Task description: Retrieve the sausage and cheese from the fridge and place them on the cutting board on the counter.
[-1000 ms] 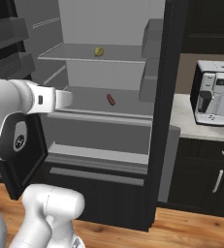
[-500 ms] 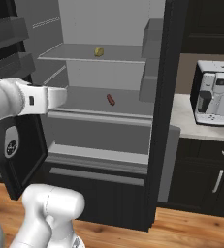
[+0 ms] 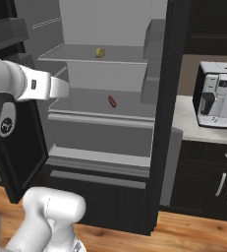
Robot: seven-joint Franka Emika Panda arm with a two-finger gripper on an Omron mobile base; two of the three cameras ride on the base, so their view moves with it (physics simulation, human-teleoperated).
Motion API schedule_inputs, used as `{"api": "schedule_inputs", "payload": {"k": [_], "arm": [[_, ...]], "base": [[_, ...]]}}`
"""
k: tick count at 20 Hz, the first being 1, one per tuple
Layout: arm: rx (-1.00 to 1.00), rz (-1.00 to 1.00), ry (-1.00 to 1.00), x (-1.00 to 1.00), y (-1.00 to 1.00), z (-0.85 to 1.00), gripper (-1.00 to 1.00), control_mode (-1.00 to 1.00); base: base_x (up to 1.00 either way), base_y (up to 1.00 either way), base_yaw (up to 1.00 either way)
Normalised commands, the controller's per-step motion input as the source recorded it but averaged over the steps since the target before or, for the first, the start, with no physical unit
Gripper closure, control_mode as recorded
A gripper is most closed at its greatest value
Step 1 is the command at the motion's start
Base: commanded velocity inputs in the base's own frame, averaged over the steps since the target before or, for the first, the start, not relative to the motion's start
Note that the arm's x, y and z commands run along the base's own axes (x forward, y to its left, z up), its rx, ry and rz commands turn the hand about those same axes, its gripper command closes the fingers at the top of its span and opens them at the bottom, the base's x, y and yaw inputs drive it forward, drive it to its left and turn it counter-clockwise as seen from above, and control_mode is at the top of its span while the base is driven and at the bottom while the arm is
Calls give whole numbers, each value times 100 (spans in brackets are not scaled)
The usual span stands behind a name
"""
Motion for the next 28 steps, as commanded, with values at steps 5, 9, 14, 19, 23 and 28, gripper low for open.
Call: {"api": "schedule_inputs", "payload": {"k": [5,9,14,19,23,28], "arm": [[0,0,0,0,0,0,-100,100],[0,0,0,0,0,0,-100,100],[0,0,0,0,0,0,-100,100],[0,0,0,0,0,0,-100,100],[0,0,0,0,0,0,-100,100],[0,0,0,0,0,0,-100,100]], "base": [[47,0,0],[58,4,0],[30,12,0],[45,0,0],[61,0,0],[86,0,0]]}}
